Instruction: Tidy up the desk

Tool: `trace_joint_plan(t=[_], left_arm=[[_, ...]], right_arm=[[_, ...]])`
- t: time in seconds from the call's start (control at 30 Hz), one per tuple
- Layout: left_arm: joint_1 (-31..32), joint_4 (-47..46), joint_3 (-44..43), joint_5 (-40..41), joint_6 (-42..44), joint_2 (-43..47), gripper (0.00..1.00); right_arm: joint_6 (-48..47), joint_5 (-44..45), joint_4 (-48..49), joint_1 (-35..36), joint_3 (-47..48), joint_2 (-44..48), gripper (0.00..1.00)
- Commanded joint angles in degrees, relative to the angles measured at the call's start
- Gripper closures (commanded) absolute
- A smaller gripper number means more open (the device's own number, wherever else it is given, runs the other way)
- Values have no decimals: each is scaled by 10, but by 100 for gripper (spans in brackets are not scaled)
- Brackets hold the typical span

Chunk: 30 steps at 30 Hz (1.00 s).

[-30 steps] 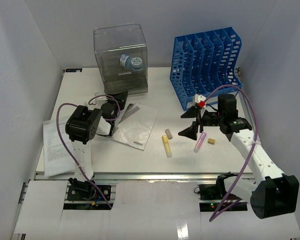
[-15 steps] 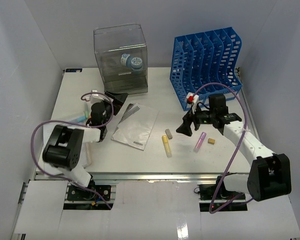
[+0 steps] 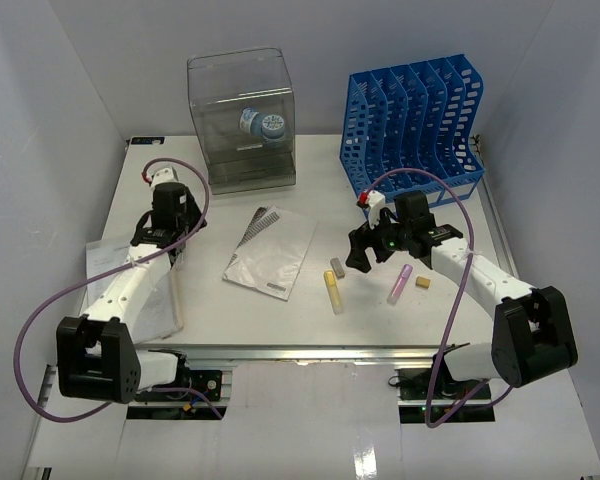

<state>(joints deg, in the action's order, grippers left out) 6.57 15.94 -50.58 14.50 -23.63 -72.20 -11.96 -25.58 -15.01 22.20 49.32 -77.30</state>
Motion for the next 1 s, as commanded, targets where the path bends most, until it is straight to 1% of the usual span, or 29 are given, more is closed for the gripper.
trace_joint_plan(t=[0.0, 0.07, 0.13, 0.27, 0.33, 0.47, 0.57, 0.73, 0.8, 0.83, 0.9, 0.97], left_arm=[[-57, 97, -24, -27, 74, -48, 47], [-70, 105, -48, -50, 80, -96, 44], [-86, 111, -65, -60, 82, -136, 43], [-90, 109, -99, -47, 90, -207, 43], [-89, 111, -116, -51, 96, -225, 44], [-90, 131, -134, -53, 102, -272, 51], [-90, 133, -131, -58, 102, -281, 56], [-91, 129, -114, -62, 100, -283, 57], [-91, 128, -108, -74, 100, -281, 58], [-91, 127, -106, -87, 97, -276, 61], [-90, 124, -100, -111, 92, -265, 69], [-91, 116, -93, -158, 78, -241, 75]], right_arm=[[6, 15, 24, -4, 16, 1, 4], [5, 14, 25, -9, 14, 0, 4], [5, 13, 25, -12, 13, -1, 4], [4, 5, 26, -18, 11, 4, 4], [3, 5, 26, -19, 10, 6, 4], [2, 4, 26, -19, 11, 10, 4], [2, 2, 27, -22, 10, 13, 4], [4, -6, 27, -29, 9, 16, 5], [5, -9, 28, -34, 9, 17, 5], [6, -9, 28, -35, 9, 18, 5], [7, -12, 29, -39, 8, 19, 4], [8, -14, 30, -43, 7, 21, 4]])
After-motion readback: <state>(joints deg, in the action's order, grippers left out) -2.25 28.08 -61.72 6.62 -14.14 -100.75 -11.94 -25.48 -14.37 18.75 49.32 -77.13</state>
